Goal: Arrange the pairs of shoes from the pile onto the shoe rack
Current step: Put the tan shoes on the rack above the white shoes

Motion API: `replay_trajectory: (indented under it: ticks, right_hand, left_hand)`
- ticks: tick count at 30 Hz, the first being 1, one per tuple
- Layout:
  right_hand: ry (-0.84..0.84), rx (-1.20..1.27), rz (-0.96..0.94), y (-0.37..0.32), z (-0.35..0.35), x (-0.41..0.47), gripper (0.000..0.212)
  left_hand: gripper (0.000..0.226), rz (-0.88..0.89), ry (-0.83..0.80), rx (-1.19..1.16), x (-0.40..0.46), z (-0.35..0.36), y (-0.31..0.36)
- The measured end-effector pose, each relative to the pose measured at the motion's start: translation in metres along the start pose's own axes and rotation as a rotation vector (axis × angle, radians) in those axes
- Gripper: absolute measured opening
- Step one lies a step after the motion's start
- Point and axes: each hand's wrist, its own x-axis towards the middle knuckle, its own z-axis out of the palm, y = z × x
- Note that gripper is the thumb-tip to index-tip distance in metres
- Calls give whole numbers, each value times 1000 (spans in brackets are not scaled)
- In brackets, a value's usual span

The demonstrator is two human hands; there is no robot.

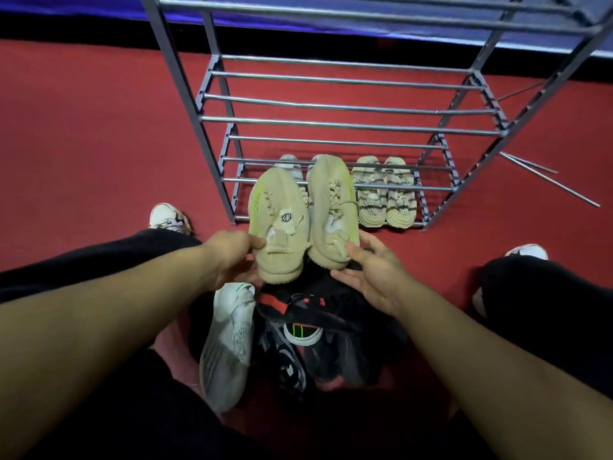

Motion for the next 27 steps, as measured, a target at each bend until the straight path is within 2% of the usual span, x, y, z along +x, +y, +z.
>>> replay_trajectory:
  ticks: [3, 8, 14, 19, 23, 25, 27]
  right_hand:
    - [17, -13, 2, -14, 11, 20, 45]
    - [76, -78, -54, -44, 34, 70, 45]
    - [106, -192, -95, -77, 55, 138, 48]
    - [130, -256, -66, -84, 65, 182, 50]
    - [182, -536, -59, -79, 67, 200, 47]
    - [226, -717, -104, -76, 66, 206, 54]
    - [203, -770, -97, -75, 67, 204, 58]
  left_hand:
    - [3, 60, 97, 64, 14, 5, 21]
    - [19, 163, 212, 68, 51, 18, 68]
    - [29, 247, 319, 189, 129, 9, 115]
    - [18, 252, 335, 265, 157, 9, 132]
    - [28, 259, 340, 410, 168, 7, 136]
    - [35, 281, 342, 450, 174, 5, 133]
    - [35, 330, 356, 467, 173, 5, 128]
